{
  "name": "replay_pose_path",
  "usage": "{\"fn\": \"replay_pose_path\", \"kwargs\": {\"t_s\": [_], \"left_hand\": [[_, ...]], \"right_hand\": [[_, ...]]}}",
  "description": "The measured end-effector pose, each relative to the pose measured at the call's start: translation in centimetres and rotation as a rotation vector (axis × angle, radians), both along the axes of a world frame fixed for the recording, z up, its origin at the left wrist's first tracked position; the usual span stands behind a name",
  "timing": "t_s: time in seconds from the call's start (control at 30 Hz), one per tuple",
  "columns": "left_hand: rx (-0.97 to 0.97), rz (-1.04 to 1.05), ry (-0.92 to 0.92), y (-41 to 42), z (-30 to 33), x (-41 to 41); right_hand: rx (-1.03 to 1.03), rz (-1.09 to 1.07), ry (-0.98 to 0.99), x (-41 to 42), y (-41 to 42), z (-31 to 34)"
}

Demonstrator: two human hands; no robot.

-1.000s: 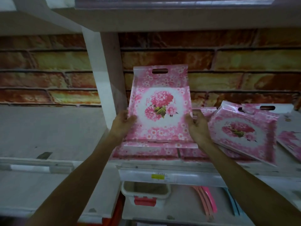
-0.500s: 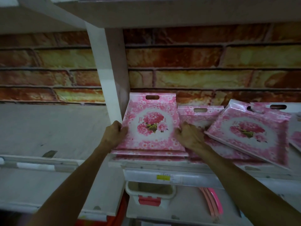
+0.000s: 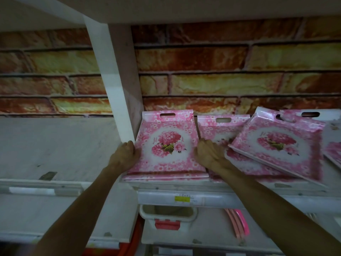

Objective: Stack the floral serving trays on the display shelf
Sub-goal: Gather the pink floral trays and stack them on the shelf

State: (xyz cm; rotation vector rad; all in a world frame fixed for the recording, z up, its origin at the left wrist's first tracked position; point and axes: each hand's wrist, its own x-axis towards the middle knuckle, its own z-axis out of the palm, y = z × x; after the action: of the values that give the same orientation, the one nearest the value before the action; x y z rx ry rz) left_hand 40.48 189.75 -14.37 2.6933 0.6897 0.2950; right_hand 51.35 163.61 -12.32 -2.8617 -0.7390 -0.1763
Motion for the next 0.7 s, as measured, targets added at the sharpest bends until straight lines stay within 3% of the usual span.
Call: {"fn": "replay_pose_path", "kwargs": {"t_s": [0.23, 0.4, 0.53, 0.7], "left_hand": [[0.109, -0.014, 0.14, 0.0, 0.3, 0.3], [0.26, 0.014, 0.279, 0.5, 1.8, 0.8], [0.225, -0.01, 0.139, -0.8, 3.3, 1.5], [-0.055, -0.271, -0.145, -5.0, 5.0, 4.4]], "right_hand": [[-0.047, -0.001, -0.021, -0.1, 0.1, -0.1], [0.071, 0.044, 0.054, 0.3, -1.2, 0.0], [0.257, 0.094, 0.088, 0.8, -3.1, 0.6], [0.439, 0.092, 0.006, 1.2, -7.1, 2.7]]}}
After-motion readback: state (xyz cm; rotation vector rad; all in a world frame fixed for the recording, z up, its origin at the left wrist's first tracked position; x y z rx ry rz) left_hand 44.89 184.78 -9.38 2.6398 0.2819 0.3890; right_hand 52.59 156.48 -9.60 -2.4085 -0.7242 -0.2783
